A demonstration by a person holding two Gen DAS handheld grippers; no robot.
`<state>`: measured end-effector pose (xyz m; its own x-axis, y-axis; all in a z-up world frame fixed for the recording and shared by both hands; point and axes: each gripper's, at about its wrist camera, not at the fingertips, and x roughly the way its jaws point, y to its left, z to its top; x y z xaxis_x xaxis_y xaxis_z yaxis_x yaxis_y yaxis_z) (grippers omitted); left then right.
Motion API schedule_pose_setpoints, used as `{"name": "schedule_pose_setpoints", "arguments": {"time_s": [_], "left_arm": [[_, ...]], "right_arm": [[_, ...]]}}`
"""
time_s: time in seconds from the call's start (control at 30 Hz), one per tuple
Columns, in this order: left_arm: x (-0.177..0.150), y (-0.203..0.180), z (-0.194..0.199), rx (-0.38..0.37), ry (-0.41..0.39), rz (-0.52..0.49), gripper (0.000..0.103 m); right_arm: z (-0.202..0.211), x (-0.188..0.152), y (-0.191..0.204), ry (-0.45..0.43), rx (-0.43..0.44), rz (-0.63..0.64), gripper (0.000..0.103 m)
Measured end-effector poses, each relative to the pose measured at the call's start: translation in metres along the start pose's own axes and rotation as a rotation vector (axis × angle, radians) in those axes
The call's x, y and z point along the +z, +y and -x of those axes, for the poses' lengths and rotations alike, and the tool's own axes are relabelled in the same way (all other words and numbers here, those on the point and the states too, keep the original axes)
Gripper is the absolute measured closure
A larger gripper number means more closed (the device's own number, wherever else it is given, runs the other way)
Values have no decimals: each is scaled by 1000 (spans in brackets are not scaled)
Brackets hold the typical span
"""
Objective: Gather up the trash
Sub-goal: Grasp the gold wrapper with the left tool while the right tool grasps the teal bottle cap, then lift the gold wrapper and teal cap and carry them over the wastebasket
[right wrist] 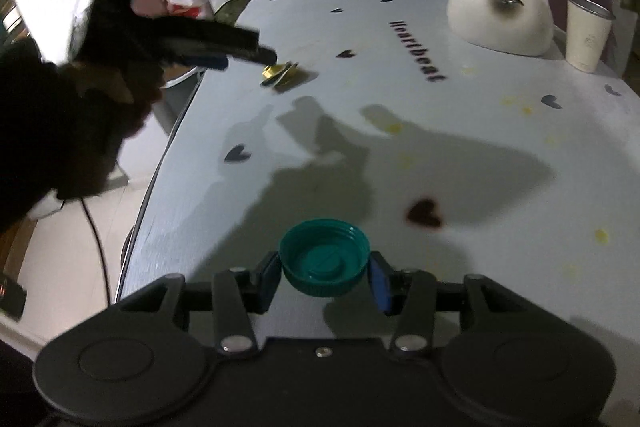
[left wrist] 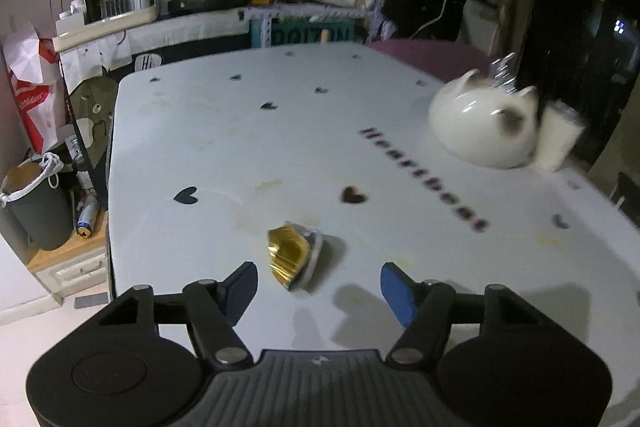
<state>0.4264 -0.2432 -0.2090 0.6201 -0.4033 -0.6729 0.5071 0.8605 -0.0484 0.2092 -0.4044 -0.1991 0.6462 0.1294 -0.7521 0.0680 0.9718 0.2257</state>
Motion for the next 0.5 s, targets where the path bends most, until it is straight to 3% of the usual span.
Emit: {"name": "schedule_pose_setpoints", "arguments": {"time_s": [0.27, 0.37, 0.43, 0.5], "left_arm": [[8, 8, -52, 22, 45, -33, 43], [9, 11, -61, 39, 44, -29, 51], [9, 10, -65, 46, 59, -41, 64], [9, 11, -65, 55, 55, -38, 65]], "right_arm": [[-4, 23, -9, -21, -43, -77, 55], [-4, 27, -9, -27, -49, -85, 55], [-5, 28, -9, -28, -57, -85, 55], [-4, 28, -9, -28, -65, -89, 55]]}}
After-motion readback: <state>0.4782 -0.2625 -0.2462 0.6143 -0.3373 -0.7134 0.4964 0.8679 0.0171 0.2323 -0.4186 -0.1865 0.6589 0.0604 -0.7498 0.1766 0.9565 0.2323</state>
